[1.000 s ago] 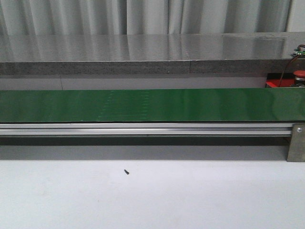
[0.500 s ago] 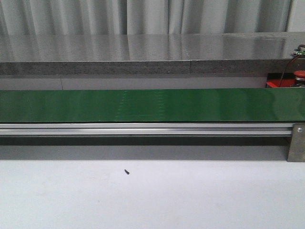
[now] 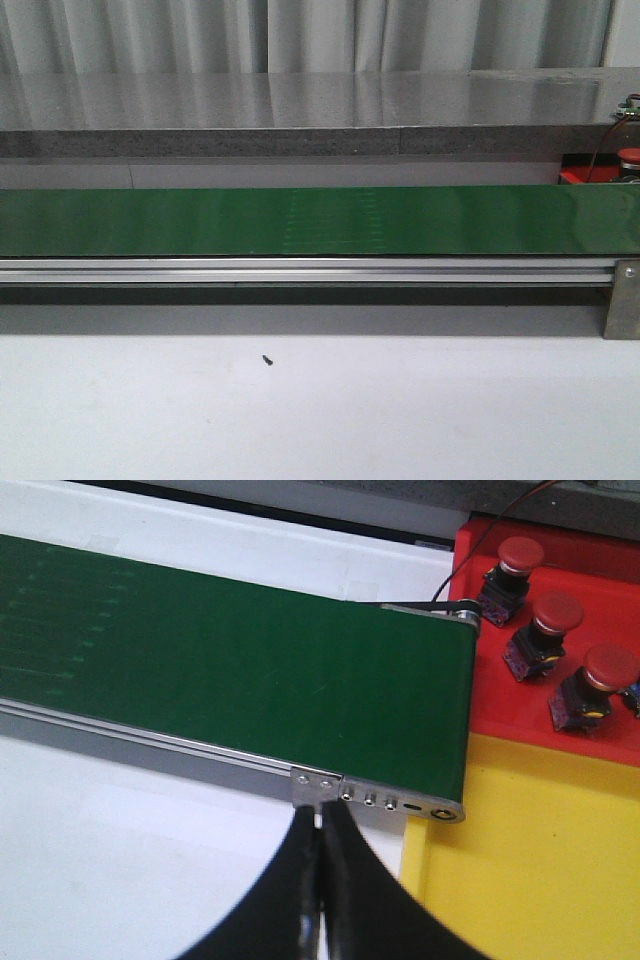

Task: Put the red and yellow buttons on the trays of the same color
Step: 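Lower the left gripper onto a yellow push-button and grasp it, then carry the yellow button onto the belt's near end and open left gripper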

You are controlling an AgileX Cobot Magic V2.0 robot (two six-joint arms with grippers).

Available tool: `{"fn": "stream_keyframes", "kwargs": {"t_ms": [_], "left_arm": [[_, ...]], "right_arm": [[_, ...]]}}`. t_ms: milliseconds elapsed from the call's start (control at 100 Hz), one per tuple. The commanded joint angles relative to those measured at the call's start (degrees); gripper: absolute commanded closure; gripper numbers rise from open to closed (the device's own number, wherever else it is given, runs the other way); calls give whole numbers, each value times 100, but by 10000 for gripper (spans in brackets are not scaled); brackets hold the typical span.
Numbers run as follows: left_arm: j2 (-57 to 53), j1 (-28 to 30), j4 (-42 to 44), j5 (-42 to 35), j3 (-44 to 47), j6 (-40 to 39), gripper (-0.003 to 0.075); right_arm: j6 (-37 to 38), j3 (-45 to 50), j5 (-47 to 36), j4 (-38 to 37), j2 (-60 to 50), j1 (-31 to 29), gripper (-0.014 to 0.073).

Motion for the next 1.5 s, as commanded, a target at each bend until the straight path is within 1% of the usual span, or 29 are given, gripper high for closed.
{"fn": "stream_keyframes", "kwargs": {"t_ms": [0, 240, 470, 760, 930, 1250, 1310, 1490], "left_arm": [[-339, -207, -128, 25, -178, -25, 620], [-339, -634, -136, 14, -36, -25, 620], [-339, -825, -174, -32, 278, 20, 620], [-328, -826, -217, -32, 288, 130, 609], [-307, -826, -217, -302, 288, 134, 609], [-104, -826, -217, -184, 288, 134, 609], [-96, -826, -217, -195, 288, 143, 598], [-29, -826, -217, -230, 288, 143, 522]], "right_arm": [[-40, -142, -336, 50, -16, 12, 664], [-40, -142, -336, 50, -16, 12, 664], [-40, -142, -336, 50, -16, 12, 664], [-40, -142, -336, 50, -16, 12, 664], [-40, -142, -336, 50, -16, 12, 664], [-40, -142, -336, 50, -16, 12, 664], [-40, -142, -336, 50, -16, 12, 664], [-40, -142, -336, 50, -16, 12, 664]]}}
